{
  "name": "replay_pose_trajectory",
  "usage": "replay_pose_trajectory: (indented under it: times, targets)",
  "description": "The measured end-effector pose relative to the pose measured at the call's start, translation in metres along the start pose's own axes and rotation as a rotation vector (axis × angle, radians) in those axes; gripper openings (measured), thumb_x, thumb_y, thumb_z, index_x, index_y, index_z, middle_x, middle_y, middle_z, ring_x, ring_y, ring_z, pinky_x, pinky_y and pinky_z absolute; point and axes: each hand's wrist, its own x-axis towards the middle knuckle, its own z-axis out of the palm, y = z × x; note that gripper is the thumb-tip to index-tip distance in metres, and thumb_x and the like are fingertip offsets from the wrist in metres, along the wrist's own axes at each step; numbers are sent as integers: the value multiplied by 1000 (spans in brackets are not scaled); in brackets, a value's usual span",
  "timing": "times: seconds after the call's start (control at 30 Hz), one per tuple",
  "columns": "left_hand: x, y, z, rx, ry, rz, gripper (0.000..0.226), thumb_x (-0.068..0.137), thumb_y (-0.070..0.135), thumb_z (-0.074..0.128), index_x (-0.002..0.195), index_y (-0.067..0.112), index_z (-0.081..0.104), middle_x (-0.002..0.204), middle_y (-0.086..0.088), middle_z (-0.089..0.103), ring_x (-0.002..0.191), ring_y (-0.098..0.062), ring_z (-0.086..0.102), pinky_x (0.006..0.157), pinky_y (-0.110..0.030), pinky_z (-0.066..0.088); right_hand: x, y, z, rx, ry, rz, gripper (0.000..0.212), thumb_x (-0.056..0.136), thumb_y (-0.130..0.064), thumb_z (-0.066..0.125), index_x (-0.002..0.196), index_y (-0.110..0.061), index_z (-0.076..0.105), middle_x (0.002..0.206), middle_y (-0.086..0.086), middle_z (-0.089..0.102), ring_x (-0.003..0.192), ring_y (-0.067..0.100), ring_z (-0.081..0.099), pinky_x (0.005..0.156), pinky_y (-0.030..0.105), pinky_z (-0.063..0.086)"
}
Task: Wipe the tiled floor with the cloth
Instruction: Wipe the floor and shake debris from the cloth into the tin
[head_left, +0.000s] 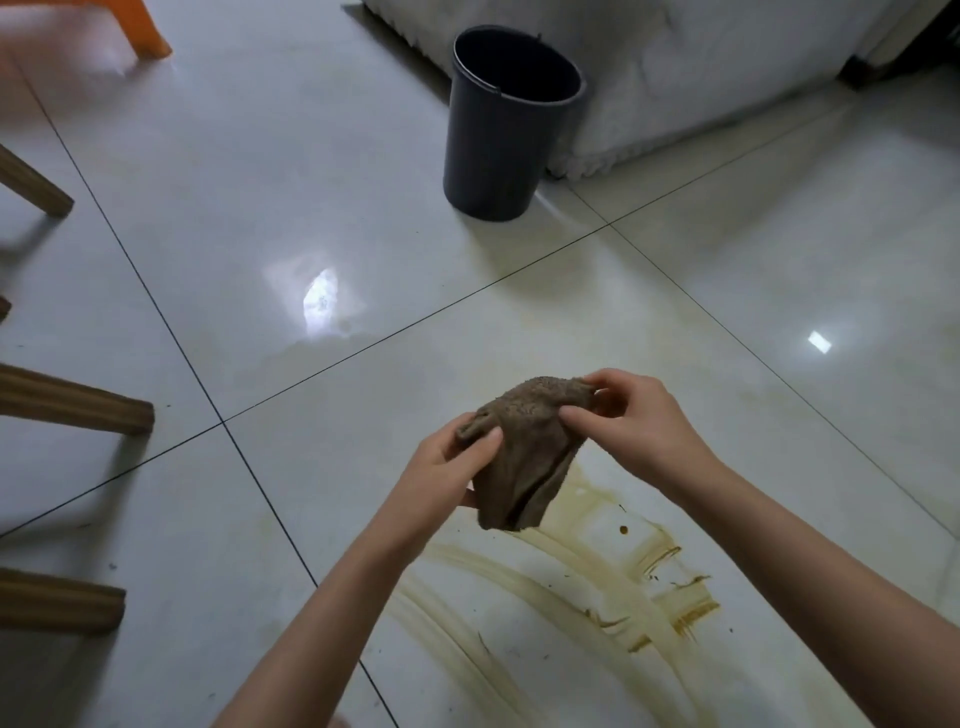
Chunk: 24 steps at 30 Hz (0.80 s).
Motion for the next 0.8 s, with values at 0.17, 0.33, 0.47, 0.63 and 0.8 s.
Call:
replay_pose_trajectory:
  times: [0.17,0.33,0.47,0.63,0.8]
  targets:
    - [-5,1,-16,-96,94,-55,23,100,26,47,109,24,68,90,4,72,83,-10,69,58,-30,55,-5,-3,-1,-125,52,-78,9,84,-25,72,77,-28,68,80,-14,67,80,-7,59,61,5,42]
    - [-4,7,-28,-71,199,33,22,99,29,48,96,30,70,78,13,71,74,-3,67,57,-20,52,-7,-3,2,-22,51,-9,15,83,-26,72,73,-17,64,75,-4,65,71,8,59,62,22,44]
    - [3,10,-35,109,253,158,21,99,29,50,96,30,71,88,8,75,86,-3,68,71,-9,48,-9,-1,2,295,-57,65,22,84,-12,71,73,-11,53,70,7,57,70,20,55,65,31,45]
    - [8,26,-30,-32,47,139,22,95,40,49,99,31,70,92,13,72,90,-1,67,69,-12,50,-12,7,3,359,-111,135,14,89,-11,66,87,-12,52,86,14,62,80,24,60,72,40,53]
    - [12,32,-17,219,-247,43,25,97,48,45,98,34,65,79,16,66,73,-2,64,60,-24,52,-26,24,5,24,-273,52,68,86,-22,71,140,-29,31,150,-7,37,129,8,45,101,33,47]
